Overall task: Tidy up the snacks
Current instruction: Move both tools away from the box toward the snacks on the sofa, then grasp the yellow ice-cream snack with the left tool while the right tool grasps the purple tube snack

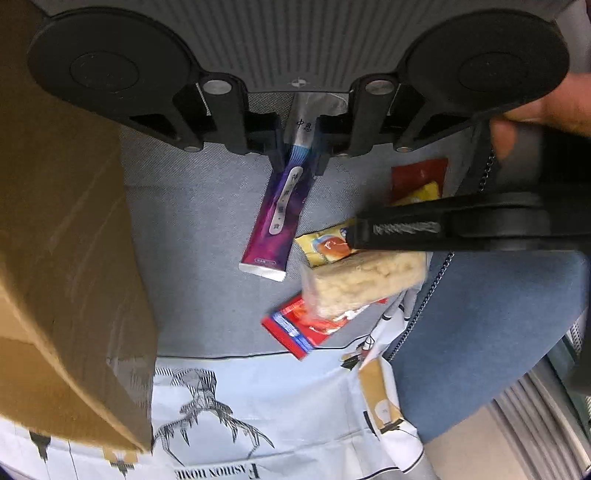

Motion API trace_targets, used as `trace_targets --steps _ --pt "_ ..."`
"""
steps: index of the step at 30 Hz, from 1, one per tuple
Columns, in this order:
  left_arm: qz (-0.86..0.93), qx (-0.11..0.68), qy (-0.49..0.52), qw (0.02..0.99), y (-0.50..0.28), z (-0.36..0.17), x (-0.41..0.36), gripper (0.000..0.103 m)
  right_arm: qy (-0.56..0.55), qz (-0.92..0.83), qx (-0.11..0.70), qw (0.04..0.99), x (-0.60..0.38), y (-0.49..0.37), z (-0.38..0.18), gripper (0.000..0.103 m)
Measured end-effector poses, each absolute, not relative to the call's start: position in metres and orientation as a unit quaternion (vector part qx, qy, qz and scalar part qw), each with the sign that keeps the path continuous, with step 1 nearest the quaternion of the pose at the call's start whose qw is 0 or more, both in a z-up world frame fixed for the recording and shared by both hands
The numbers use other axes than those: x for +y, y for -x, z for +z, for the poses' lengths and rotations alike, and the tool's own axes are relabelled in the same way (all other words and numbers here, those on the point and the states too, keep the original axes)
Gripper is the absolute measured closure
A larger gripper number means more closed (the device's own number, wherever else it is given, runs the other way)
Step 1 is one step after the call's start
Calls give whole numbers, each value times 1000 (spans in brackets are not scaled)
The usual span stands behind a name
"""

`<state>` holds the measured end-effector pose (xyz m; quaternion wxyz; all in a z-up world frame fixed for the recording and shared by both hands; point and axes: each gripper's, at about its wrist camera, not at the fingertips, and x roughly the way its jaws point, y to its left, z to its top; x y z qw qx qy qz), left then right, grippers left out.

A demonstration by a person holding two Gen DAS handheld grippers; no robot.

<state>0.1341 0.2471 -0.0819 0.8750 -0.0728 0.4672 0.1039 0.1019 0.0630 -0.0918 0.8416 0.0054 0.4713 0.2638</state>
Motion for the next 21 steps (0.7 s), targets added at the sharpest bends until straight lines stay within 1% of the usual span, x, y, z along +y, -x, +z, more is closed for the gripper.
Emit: trace_targets --steps 1,2,3,4,6,7,8,9,10,12,13,15,16,17,19,21 --pt "102 466 82 875 -134 -82 250 50 6 257 468 845 65 -101 -92 82" --pt "99 464 93 875 -134 -81 252 62 14 251 470 846 67 -102 -93 72" --pt "93 462 106 875 -134 -80 254 71 16 246 475 845 67 -104 -97 67" --pt "88 462 117 875 -133 -79 255 82 11 244 481 842 67 -106 -100 60" --pt "81 465 135 871 -133 -79 258 88 8 244 482 841 67 -106 -103 59" --pt "78 469 144 868 -132 -78 259 93 17 247 476 844 69 -105 -103 59" --pt "73 474 157 863 -131 -78 261 95 24 249 472 845 70 -104 -102 62" --pt "68 480 171 857 -130 -79 261 95 27 252 468 847 71 -103 -101 67" --pt "66 492 188 848 -128 -80 262 96 24 256 467 846 70 -102 -102 80" --pt "59 507 211 834 -124 -79 263 96 21 254 463 849 68 -101 -99 90" --pt "54 511 218 829 -122 -79 262 95 23 250 457 853 67 -101 -96 97" --pt "69 517 217 825 -118 -78 261 93 20 241 455 857 66 -102 -91 98" --pt "73 515 215 827 -118 -77 262 87 22 235 457 857 65 -103 -90 98" --pt "71 512 216 829 -118 -76 262 76 24 230 462 856 64 -104 -90 96" --pt "72 515 212 827 -120 -77 260 61 18 229 471 852 63 -107 -92 95" --pt "72 529 194 823 -123 -81 255 61 -1 235 477 847 62 -110 -94 85"
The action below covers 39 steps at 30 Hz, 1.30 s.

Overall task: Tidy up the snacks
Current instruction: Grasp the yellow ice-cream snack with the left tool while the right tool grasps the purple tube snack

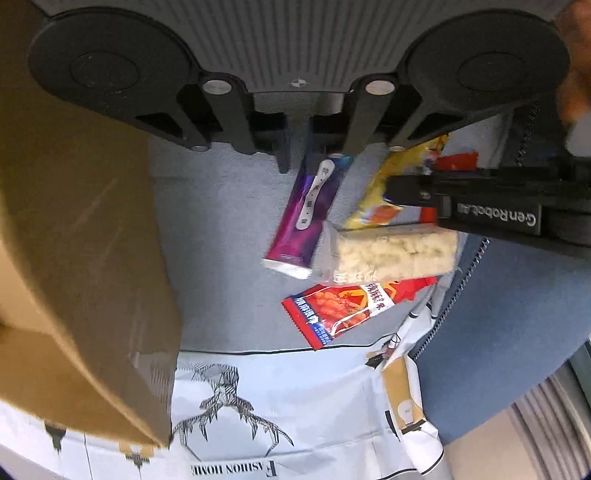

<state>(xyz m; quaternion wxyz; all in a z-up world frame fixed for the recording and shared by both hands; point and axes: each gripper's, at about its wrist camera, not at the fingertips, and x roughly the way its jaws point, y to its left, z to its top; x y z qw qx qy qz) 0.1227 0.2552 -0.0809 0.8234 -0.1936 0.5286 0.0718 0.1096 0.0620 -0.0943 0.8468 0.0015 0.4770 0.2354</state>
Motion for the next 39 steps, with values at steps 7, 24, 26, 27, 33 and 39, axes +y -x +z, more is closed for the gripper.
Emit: trace_targets --steps 7,24,26,27,33,39 --pt "68 537 177 822 -123 -86 253 67 16 267 472 840 78 -105 -101 55" --pt "62 526 206 823 -117 -74 260 92 45 261 464 845 78 -100 -79 103" --pt "62 536 200 818 -120 -78 258 91 45 253 468 845 76 -102 -78 103" --pt "63 540 197 816 -121 -80 258 91 43 246 472 846 74 -104 -79 103" --pt "66 540 200 815 -120 -80 261 81 -1 259 475 841 71 -109 -86 67" --pt "65 541 198 815 -120 -81 261 80 22 272 478 835 84 -100 -101 49"
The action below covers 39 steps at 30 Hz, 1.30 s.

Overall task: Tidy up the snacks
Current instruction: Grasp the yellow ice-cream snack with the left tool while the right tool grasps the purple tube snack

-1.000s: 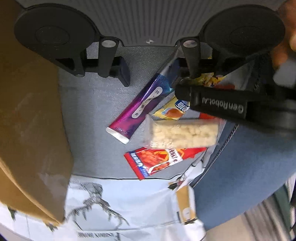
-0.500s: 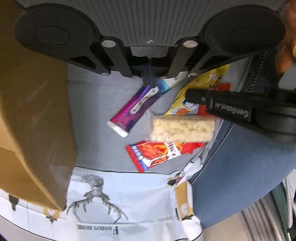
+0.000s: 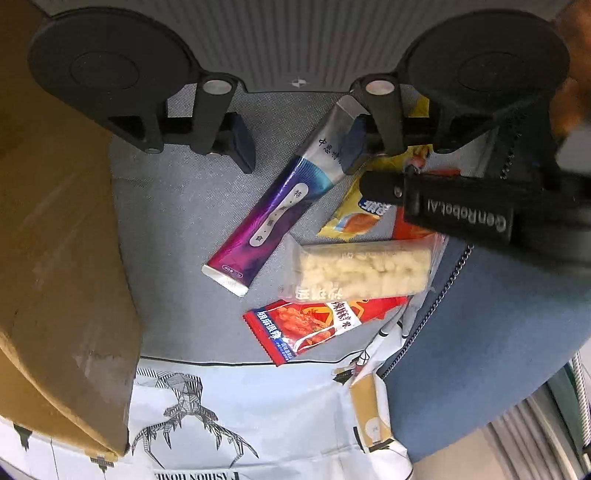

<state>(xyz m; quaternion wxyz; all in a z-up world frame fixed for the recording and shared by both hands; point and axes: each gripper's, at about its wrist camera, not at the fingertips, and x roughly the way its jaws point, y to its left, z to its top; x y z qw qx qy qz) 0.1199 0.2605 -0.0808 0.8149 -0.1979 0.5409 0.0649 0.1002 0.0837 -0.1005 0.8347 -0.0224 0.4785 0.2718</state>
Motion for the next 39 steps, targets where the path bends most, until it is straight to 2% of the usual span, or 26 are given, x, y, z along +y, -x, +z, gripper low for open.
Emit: trace_targets --steps 6,14,18,21,23,25,28,34,38,39 --pt "66 538 206 815 -120 -80 261 79 25 268 476 837 83 -100 -99 48" --pt "75 529 212 818 -116 -75 262 76 10 261 449 854 87 -107 -104 29" --pt "73 532 205 818 -115 -76 260 71 56 260 438 859 98 -102 -109 28" --pt "70 534 204 818 -114 -76 260 70 105 252 433 859 101 -97 -109 35" --pt "69 536 202 817 -115 -77 259 65 113 251 435 857 100 -96 -106 55" --pt "68 539 199 815 -116 -78 257 64 120 248 437 856 97 -95 -102 69" --pt "64 545 191 814 -119 -80 255 64 111 246 448 853 90 -96 -98 79" --pt "58 553 166 815 -121 -84 248 64 98 235 466 847 85 -98 -92 80" --pt "57 554 150 817 -122 -85 243 65 93 230 479 842 84 -102 -92 73" --pt "57 555 148 817 -122 -85 242 68 91 229 480 842 83 -103 -93 73"
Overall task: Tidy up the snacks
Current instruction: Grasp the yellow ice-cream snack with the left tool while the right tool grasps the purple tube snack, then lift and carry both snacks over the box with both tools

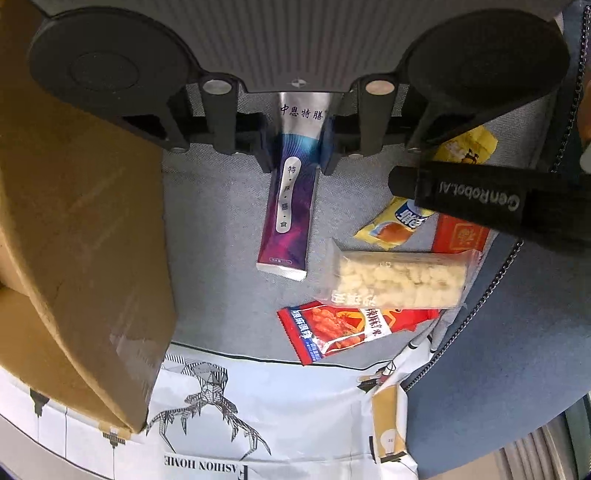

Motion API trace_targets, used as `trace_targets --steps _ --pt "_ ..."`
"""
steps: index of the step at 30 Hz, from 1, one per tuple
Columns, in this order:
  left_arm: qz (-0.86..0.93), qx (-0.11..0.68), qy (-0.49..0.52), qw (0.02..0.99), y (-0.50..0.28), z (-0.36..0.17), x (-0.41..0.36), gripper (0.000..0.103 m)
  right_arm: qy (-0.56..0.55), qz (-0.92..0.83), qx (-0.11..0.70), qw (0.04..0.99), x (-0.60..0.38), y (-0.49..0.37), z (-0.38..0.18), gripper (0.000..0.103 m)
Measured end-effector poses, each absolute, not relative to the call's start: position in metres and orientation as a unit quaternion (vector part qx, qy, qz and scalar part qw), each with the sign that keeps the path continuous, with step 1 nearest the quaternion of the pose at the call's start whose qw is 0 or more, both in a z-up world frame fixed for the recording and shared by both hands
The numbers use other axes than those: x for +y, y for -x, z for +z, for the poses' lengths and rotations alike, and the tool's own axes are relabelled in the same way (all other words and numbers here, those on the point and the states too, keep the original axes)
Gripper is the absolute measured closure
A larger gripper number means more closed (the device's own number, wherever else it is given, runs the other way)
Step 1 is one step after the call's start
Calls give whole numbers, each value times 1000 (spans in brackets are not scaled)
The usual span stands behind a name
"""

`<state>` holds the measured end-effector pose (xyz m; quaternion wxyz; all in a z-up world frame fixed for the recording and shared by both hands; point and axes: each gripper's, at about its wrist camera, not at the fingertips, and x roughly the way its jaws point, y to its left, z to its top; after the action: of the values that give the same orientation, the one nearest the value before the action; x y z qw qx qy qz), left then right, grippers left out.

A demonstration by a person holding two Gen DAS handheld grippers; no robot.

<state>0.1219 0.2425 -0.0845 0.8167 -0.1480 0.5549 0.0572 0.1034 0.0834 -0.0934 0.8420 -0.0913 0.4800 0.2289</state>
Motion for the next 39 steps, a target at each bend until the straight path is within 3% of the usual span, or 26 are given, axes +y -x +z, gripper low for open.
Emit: trace_targets --steps 1,2,5,10,21,27,32,39 --pt "58 555 144 817 -122 -84 242 73 91 228 481 842 84 -105 -95 70" --pt "60 556 137 818 -122 -84 241 87 93 227 481 842 84 -106 -96 68" --pt "58 553 139 820 -121 -83 242 92 104 226 469 847 86 -106 -97 68" --pt "50 534 161 829 -116 -71 246 93 86 228 465 851 81 -107 -92 82" --pt "52 555 132 820 -120 -81 240 88 85 214 479 847 80 -112 -96 78" --pt "53 559 114 819 -120 -86 235 91 86 213 477 848 79 -112 -97 77" --pt "46 549 124 825 -119 -82 235 93 88 217 466 853 79 -110 -97 87" --pt "33 499 151 852 -103 -57 231 93 58 235 440 864 66 -103 -74 89"
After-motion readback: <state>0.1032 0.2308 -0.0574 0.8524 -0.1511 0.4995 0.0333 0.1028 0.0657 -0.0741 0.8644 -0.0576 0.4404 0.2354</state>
